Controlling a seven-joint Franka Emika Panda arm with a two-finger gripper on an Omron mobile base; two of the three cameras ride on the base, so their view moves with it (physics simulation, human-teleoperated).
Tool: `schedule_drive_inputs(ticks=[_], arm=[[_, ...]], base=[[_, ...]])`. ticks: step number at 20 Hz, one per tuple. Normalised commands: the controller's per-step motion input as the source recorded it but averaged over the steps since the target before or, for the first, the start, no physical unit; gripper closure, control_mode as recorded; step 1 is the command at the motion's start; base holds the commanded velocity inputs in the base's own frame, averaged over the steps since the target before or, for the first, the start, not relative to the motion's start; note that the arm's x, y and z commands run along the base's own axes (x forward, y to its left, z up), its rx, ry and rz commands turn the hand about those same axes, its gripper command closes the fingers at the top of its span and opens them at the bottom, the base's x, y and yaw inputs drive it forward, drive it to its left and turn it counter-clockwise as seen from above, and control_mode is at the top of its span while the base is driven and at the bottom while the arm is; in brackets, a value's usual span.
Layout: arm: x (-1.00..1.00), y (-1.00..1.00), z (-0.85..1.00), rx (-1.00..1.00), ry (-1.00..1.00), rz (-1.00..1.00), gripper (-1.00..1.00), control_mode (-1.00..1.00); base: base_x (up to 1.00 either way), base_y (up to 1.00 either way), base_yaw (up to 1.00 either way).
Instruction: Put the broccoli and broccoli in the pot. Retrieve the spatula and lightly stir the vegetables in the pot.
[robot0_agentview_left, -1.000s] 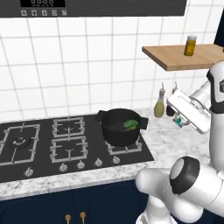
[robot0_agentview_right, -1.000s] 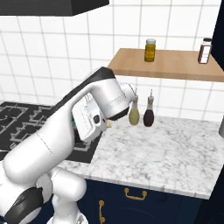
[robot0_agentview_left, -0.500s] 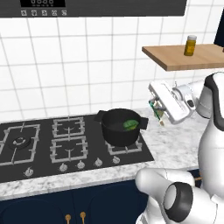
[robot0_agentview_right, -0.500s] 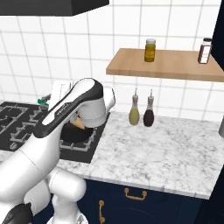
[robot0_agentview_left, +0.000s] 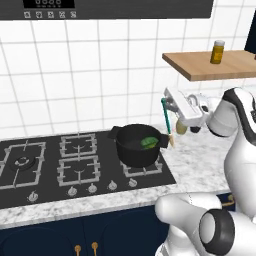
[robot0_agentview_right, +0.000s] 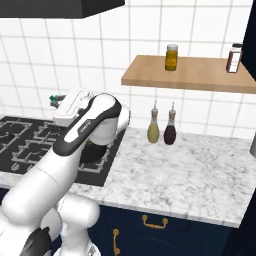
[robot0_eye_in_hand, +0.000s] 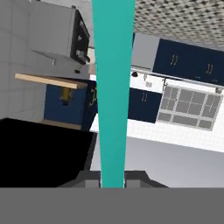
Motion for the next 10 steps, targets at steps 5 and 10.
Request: schedule_drive_inputs(ticks=[5, 10], arm=[[0.90, 0.00, -0.07, 0.00, 0.00, -0.12, 1.00, -1.00], [0.75, 0.03, -0.42, 0.00, 0.01, -0.03, 1.00, -1.00]], base=[[0.00, 0.00, 0.00], [0.00, 0.00, 0.00]])
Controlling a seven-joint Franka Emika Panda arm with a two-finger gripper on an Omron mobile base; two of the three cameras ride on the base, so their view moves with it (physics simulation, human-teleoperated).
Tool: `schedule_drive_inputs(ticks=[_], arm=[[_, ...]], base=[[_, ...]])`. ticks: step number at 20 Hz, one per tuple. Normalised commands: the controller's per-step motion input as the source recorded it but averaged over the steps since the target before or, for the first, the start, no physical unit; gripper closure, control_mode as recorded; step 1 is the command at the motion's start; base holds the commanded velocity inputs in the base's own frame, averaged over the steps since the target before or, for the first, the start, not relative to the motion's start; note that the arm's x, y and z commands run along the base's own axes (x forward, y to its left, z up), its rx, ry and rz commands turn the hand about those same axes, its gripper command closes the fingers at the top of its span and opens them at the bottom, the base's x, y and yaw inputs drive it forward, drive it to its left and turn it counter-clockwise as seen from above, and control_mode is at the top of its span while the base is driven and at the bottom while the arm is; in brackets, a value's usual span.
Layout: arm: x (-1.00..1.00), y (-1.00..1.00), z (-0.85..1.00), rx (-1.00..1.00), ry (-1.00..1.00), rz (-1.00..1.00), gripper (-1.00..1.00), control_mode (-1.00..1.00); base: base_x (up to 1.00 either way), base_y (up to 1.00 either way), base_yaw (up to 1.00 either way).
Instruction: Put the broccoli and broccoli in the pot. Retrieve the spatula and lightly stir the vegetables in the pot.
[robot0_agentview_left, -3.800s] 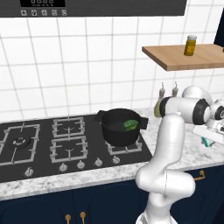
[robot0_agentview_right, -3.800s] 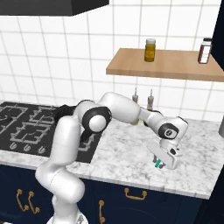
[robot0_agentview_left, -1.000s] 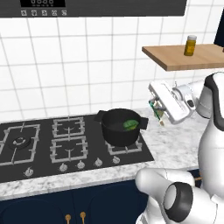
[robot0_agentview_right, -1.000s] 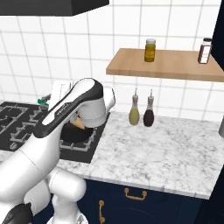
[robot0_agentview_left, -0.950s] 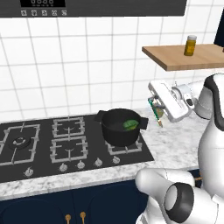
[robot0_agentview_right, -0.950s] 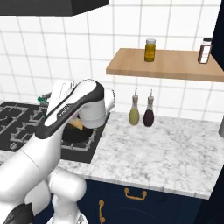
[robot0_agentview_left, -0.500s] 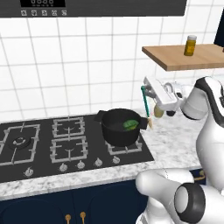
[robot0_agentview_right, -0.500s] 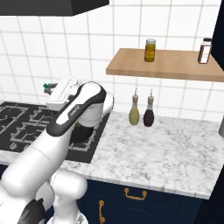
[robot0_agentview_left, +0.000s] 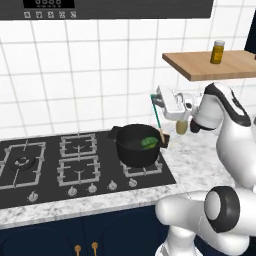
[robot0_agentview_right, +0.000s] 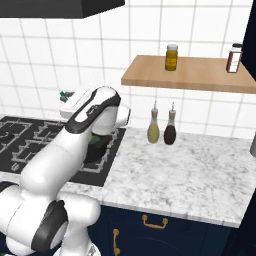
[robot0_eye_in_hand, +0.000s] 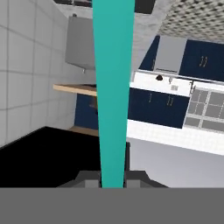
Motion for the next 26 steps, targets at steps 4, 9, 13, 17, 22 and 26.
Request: schedule_drive_inputs(ticks=[4, 9, 13, 17, 22, 26], arm=[[0.70, 0.06, -0.76, 0.01, 0.02, 0.00, 1.00, -1.00], [0.51, 0.13, -0.19, 0.02, -0.01, -0.01, 1.00, -1.00], [0.49, 0.16, 0.00, 0.05, -0.01, -0.05, 1.00, -1.00], [0.52, 0.01, -0.36, 0.07, 0.00, -0.04, 1.00, -1.00], [0.12, 0.23, -0.63, 0.13, 0.00, -0.01, 1.00, -1.00], [0.00, 0.52, 0.00, 0.22, 0.00, 0.00, 1.00, -1.00]], base=[[0.00, 0.00, 0.00], [0.00, 0.00, 0.00], [0.00, 0.00, 0.00], [0.00, 0.00, 0.00], [0.00, 0.00, 0.00], [0.00, 0.00, 0.00]])
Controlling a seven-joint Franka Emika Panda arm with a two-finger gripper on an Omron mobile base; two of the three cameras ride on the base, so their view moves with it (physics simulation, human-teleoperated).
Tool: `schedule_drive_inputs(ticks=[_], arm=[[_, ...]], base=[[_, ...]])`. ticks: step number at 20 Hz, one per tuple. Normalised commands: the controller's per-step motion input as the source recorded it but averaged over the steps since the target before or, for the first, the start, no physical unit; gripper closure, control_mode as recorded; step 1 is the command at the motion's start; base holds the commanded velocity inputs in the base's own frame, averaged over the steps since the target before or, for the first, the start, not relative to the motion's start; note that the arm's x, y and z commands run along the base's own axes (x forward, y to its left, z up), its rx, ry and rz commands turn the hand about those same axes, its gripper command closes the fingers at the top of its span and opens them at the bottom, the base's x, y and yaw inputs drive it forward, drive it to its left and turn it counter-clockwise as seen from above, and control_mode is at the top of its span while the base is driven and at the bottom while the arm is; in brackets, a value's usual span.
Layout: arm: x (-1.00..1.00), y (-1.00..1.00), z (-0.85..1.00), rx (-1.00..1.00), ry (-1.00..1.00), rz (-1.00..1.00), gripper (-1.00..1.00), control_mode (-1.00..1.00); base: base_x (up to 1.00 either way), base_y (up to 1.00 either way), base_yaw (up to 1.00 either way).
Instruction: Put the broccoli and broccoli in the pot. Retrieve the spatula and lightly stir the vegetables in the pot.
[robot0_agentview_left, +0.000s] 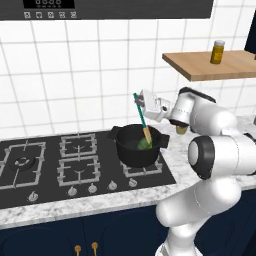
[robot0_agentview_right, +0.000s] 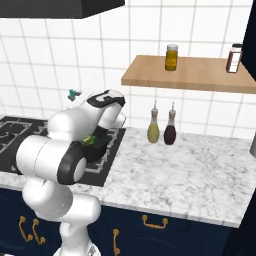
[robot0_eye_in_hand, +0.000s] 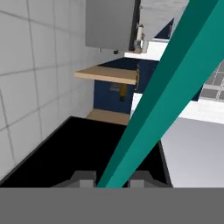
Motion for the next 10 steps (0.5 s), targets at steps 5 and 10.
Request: schedule_drive_inputs(ticks=[5, 10], arm=[[0.00, 0.12, 0.00, 0.22, 0.02, 0.00, 1.00, -1.00], [-0.02, -0.16, 0.18, 0.08, 0.04, 0.00, 1.00, -1.00]], base=[[0.00, 0.00, 0.00], [0.00, 0.00, 0.00]])
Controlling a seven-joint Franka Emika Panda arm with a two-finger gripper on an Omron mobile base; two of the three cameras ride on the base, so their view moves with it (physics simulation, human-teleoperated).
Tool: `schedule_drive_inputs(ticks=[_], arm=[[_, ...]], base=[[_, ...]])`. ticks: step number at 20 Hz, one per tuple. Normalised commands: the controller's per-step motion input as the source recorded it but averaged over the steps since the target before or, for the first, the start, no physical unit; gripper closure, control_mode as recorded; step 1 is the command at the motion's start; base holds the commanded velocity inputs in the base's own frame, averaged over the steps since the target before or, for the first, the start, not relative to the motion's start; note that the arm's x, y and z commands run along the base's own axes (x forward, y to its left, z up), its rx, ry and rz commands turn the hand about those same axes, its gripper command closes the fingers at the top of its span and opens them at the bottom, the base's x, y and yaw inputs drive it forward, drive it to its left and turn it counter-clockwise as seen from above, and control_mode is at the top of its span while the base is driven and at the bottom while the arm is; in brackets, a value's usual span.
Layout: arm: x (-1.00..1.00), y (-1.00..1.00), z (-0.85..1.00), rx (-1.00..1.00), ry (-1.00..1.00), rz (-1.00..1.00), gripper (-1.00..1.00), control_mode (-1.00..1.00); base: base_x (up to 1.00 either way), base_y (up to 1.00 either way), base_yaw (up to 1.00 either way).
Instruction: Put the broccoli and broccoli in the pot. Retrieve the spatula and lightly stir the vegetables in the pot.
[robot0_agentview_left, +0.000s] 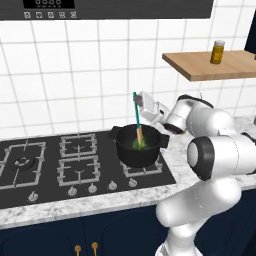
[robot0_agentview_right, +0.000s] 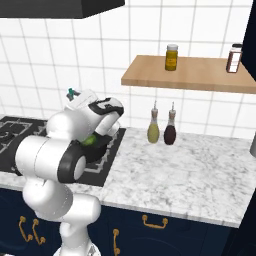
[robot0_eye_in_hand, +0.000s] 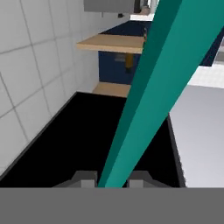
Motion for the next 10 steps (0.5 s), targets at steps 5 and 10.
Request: schedule_drive_inputs(ticks=[5, 10], arm=[[-0.09, -0.17, 0.05, 0.01, 0.16, 0.00, 1.00, -1.00], [-0.21, 0.00, -0.33, 0.00, 0.23, 0.11, 1.00, -1.00]], base=[[0.00, 0.00, 0.00], [0.00, 0.00, 0.00]])
